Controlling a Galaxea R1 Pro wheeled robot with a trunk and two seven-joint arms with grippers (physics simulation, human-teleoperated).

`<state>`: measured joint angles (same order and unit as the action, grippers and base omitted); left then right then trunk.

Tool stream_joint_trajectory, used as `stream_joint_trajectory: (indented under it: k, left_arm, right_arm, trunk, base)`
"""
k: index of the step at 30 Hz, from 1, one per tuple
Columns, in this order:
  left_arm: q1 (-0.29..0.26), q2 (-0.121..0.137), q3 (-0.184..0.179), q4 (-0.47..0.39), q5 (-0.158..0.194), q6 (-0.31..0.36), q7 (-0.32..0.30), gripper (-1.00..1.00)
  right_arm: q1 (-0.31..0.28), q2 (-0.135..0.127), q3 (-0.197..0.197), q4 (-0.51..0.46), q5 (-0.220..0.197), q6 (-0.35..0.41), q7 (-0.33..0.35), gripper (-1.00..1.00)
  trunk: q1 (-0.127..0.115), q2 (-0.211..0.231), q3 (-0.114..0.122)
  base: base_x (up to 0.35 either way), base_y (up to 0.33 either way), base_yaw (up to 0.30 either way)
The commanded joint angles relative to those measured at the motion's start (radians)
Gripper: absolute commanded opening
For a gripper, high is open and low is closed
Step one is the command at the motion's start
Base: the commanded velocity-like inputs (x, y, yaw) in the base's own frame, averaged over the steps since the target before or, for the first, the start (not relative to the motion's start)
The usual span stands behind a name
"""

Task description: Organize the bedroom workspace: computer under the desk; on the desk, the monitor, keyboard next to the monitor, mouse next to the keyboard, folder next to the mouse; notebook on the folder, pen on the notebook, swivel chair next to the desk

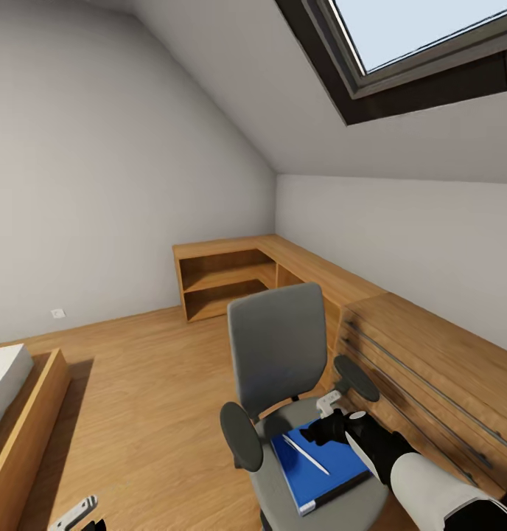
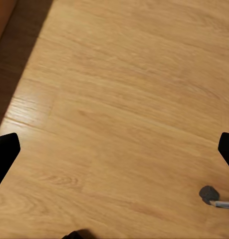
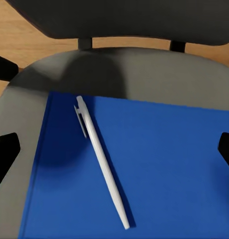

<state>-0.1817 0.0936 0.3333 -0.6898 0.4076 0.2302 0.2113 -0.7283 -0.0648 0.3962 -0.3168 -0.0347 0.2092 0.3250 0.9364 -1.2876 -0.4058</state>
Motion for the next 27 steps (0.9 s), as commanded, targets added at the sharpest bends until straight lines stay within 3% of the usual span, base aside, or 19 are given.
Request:
stream_joint_trajectory:
  k: [1,10,22,24,25,26,27]
  left_arm:
    - [0.000,0.000,0.000,-0.002,0.010,0.004,0.005,1.00]
    - [-0.001,0.001,0.000,-0.003,0.010,0.004,0.005,1.00]
    - [-0.001,-0.003,-0.003,-0.004,0.008,0.005,0.003,1.00]
    - [-0.001,-0.005,-0.020,-0.087,0.010,0.024,0.002,1.00]
    - [-0.001,-0.006,-0.021,-0.149,0.010,0.049,0.003,1.00]
    - [0.000,-0.030,-0.017,-0.448,0.014,0.335,0.007,1.00]
    - [0.000,-0.035,-0.014,-0.526,0.015,0.431,0.009,1.00]
  right_arm:
    - [0.000,-0.001,0.003,-0.002,-0.003,0.006,0.002,1.00]
    - [0.000,0.000,0.003,-0.002,-0.002,0.006,0.000,1.00]
    - [0.000,-0.004,0.002,-0.004,0.001,0.006,0.000,1.00]
    - [0.000,-0.004,0.003,-0.003,0.003,0.006,0.000,1.00]
    - [0.000,-0.004,0.003,-0.003,0.003,0.006,0.000,1.00]
    - [0.000,-0.004,0.002,-0.002,0.002,0.006,0.000,1.00]
    - [0.000,-0.004,0.002,-0.002,0.002,0.006,0.000,1.00]
  trunk:
    - [0.000,-0.001,-0.002]
    - [0.000,-0.001,-0.010]
    - [0.046,-0.085,-0.049]
    - [0.054,-0.099,-0.056]
    - [0.058,-0.106,-0.059]
    - [0.061,-0.113,-0.062]
    - [0.065,-0.120,-0.065]
  base:
    - [0.000,0.000,0.081]
    - [0.000,0.000,0.164]
    - [0.000,0.000,0.018]
    - [0.000,0.000,0.000]
    - [0.000,0.000,0.000]
    - [0.000,0.000,0.000]
    - [0.000,0.000,0.000]
